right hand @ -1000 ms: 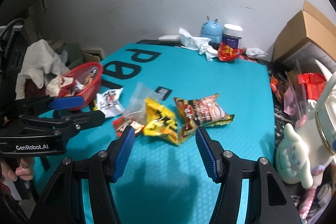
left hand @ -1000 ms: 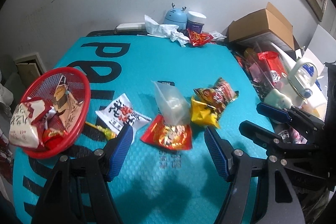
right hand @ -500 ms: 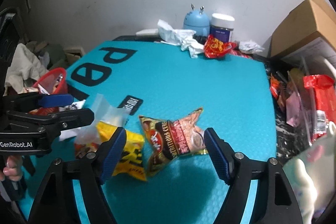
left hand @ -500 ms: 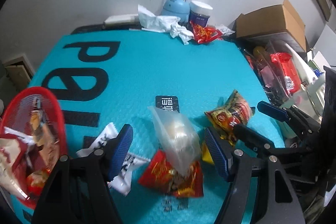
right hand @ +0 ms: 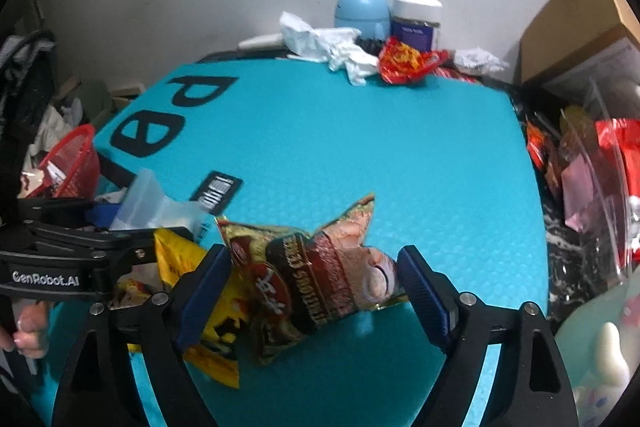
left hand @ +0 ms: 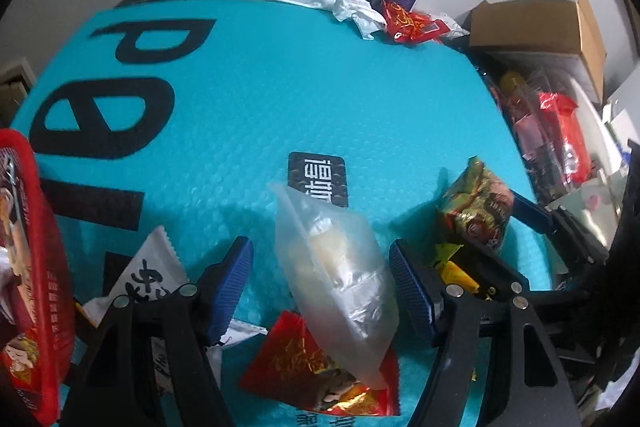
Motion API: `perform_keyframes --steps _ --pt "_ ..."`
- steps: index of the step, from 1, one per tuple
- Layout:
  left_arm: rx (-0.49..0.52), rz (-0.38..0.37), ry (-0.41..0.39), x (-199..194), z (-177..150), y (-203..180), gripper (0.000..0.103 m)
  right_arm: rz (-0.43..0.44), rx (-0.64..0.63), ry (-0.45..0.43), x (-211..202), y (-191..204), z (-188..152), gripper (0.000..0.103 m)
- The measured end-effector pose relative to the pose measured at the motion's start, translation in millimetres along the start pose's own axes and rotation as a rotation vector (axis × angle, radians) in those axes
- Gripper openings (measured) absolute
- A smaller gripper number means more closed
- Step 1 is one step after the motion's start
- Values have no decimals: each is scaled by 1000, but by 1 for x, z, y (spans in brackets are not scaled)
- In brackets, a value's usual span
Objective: Organize snacks
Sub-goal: 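Grasp the brown cereal bag with the right tool while the left tool grasps the clear zip bag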
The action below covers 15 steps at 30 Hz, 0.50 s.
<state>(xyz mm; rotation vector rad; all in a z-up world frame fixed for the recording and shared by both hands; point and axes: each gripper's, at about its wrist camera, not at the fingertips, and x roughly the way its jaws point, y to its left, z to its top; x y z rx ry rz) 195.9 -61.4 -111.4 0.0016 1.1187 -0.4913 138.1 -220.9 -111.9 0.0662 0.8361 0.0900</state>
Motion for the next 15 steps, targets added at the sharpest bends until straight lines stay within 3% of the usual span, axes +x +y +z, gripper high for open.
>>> perform_keyframes --steps 5,7,9,15 --pt "46 47 -21 1 -4 -4 69 -15 -8 4 4 -1 -4 85" --pt "83 49 -28 2 -8 -8 57 -19 -13 7 5 0 -5 78" --pt "97 50 -35 0 -10 -9 57 -46 -34 13 5 3 -7 68" --pt "94 23 -27 -8 -23 -8 57 -41 -58 20 -6 11 -17 62"
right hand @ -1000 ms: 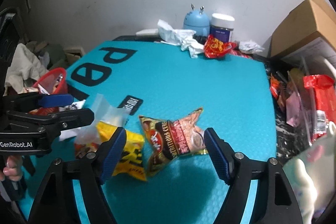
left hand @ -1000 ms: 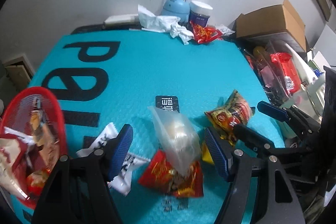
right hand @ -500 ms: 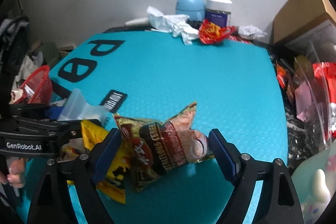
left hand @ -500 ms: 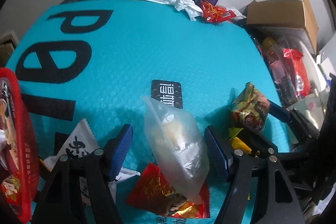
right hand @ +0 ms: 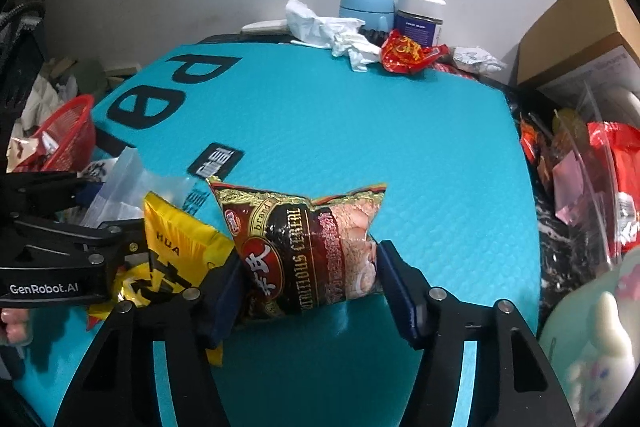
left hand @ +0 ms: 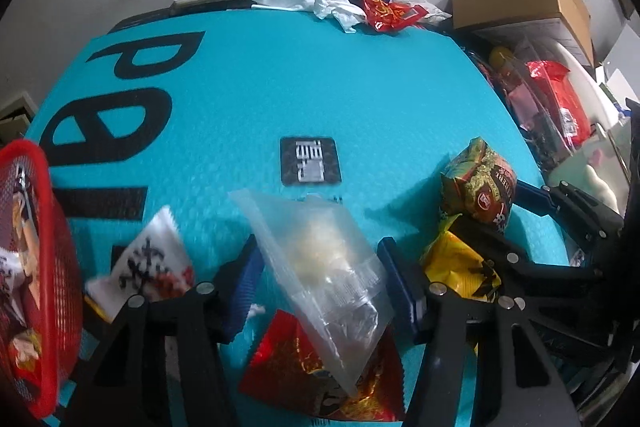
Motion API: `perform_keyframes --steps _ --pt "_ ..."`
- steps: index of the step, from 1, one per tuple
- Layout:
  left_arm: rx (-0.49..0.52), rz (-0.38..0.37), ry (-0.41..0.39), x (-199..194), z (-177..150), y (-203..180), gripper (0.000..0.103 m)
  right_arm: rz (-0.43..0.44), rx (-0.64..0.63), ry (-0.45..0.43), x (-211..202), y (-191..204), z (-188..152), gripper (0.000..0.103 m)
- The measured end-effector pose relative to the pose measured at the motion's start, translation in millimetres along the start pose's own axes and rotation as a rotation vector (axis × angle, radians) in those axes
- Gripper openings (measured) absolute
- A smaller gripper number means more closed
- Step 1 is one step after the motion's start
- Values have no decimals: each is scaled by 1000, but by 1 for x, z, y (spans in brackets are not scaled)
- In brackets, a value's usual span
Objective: Organize snacks
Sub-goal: 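Grasp the brown cereal bag with the right tool while the left tool grasps the clear zip bag, then lift the brown cereal bag with the right tool while the left tool lifts the clear zip bag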
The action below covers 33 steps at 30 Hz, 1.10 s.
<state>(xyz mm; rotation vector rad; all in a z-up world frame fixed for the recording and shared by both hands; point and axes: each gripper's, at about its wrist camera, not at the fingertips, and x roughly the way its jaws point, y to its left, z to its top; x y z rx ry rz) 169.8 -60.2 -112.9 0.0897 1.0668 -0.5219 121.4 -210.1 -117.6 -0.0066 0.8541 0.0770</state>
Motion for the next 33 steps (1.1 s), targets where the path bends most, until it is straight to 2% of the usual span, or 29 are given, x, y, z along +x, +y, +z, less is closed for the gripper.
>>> perform_keyframes --steps 6,26,31,33 --pt "18 14 -3 -16 -24 -7 57 12 -25 20 -16 14 -15 61" --pt "-15 -45 51 -67 -123 -32 57 111 -123 97 -87 48 -96 60" --pt "-5 -24 44 -70 -135 -37 57 117 -145 98 -93 50 -107 62" --pt "-15 -19 40 -69 -135 -37 58 122 -127 96 -90 47 -106 70"
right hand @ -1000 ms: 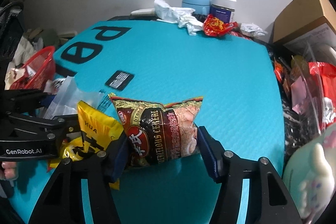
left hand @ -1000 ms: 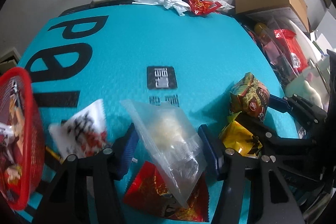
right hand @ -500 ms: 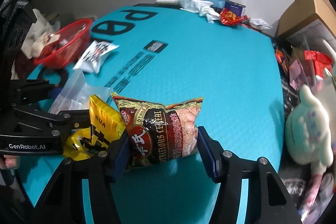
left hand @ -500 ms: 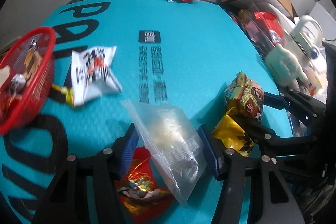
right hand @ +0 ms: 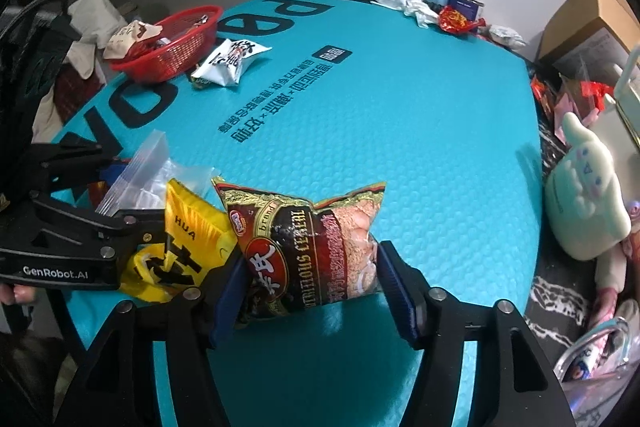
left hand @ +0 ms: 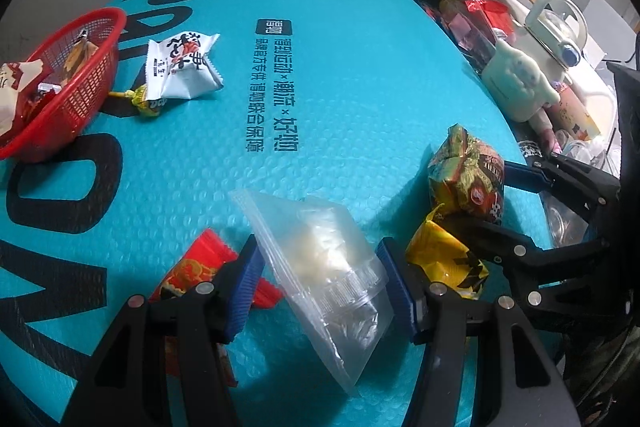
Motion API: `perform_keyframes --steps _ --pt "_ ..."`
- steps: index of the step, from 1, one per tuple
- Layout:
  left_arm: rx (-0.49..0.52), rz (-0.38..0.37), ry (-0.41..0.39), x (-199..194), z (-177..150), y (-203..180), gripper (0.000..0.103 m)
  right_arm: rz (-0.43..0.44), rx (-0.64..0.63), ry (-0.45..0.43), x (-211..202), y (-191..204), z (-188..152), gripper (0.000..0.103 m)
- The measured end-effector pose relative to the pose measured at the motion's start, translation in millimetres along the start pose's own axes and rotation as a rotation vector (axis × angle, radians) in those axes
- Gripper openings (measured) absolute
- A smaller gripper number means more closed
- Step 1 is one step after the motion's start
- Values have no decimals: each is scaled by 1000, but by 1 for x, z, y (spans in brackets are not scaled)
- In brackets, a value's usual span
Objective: Organize snacks
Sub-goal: 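Lift the brown cereal bag with the right tool while the left tool lifts the clear zip bag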
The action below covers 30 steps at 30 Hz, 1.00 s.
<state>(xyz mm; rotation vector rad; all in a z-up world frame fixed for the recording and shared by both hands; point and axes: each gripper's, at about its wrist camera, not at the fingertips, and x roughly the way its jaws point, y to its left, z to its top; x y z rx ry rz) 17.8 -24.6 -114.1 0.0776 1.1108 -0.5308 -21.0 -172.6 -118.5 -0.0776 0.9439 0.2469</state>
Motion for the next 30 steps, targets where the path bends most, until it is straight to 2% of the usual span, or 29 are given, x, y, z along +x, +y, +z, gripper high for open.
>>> perform_keyframes --steps 5,8,12,14,17,23,25,27,30 --pt "-17 6 -10 3 1 1 59 27 63 -13 6 -11 0 79" --pt "-24 17 -23 3 0 1 60 14 70 -13 11 -14 0 86" --pt "-33 23 -33 3 0 1 62 40 107 -14 14 -22 -1 88" --pt "-34 28 -34 4 1 1 63 32 102 -17 14 -21 0 90" --pt "-28 31 -33 4 3 2 65 -10 76 -23 16 -20 2 100" --pt "-41 51 -41 4 2 1 69 2 77 -35 19 -25 2 100" --pt "-47 54 -42 4 1 1 69 -14 72 -40 19 -25 1 95" --pt "-54 58 -52 3 1 2 69 -48 65 -39 19 -25 0 82" --pt "-54 65 -77 2 -3 1 68 -78 49 -41 18 -24 -1 75"
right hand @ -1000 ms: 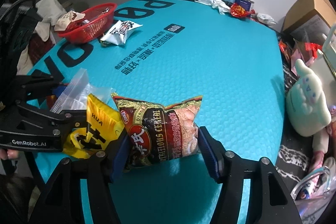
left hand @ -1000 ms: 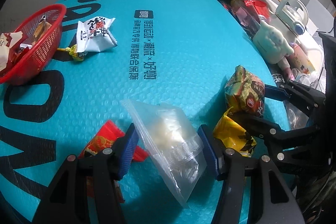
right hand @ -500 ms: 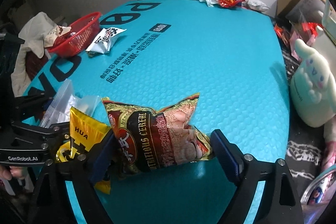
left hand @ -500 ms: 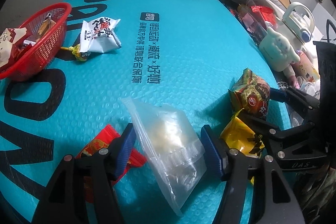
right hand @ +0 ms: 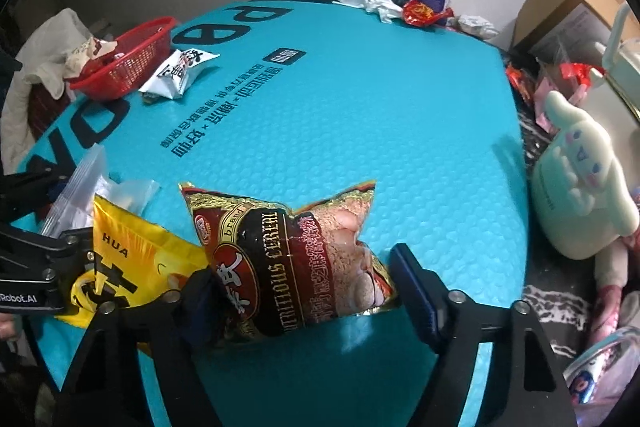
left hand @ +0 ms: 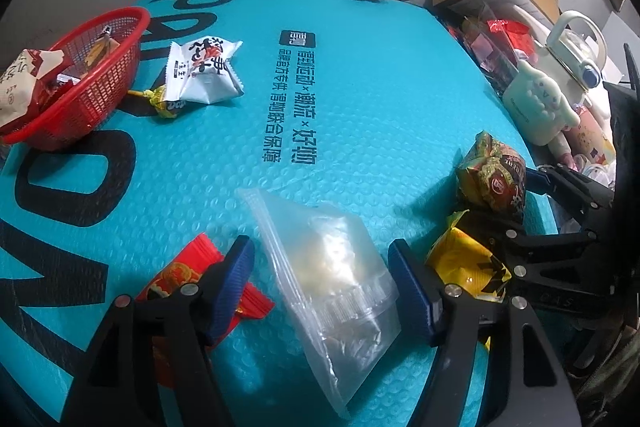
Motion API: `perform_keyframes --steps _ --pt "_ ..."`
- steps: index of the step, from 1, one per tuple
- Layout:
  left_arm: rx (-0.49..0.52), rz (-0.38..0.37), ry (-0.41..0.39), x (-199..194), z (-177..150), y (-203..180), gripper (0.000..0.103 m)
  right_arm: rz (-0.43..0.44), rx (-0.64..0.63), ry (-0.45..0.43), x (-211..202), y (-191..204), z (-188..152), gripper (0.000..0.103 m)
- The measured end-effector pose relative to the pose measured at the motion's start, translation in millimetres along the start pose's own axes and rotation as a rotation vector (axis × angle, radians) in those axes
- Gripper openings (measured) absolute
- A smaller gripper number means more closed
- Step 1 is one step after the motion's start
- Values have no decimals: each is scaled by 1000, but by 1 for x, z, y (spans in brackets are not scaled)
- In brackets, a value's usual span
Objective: Organize snacks
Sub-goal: 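Lift the brown cereal bag with the right tool while the left tool lifts the clear zip bag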
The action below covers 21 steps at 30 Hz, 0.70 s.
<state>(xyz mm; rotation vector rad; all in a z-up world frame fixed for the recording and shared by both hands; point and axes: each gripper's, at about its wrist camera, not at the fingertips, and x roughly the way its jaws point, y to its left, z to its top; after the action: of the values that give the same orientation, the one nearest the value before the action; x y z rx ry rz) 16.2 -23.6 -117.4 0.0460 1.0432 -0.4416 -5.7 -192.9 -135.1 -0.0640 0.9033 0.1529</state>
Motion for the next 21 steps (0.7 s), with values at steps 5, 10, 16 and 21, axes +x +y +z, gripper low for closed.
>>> perform_keyframes --steps 5,10,16,21 --pt "-24 1 -10 -4 0 6 54 -47 -41 -6 -3 7 -1 70" --pt "-45 -36 -9 -7 -3 6 51 -5 -6 -28 -11 5 0 64" --pt "-63 -52 -22 -16 -5 5 51 35 29 -43 -19 3 -1 60" --pt "-84 -60 -48 -29 -8 8 51 58 33 -57 -27 7 0 60"
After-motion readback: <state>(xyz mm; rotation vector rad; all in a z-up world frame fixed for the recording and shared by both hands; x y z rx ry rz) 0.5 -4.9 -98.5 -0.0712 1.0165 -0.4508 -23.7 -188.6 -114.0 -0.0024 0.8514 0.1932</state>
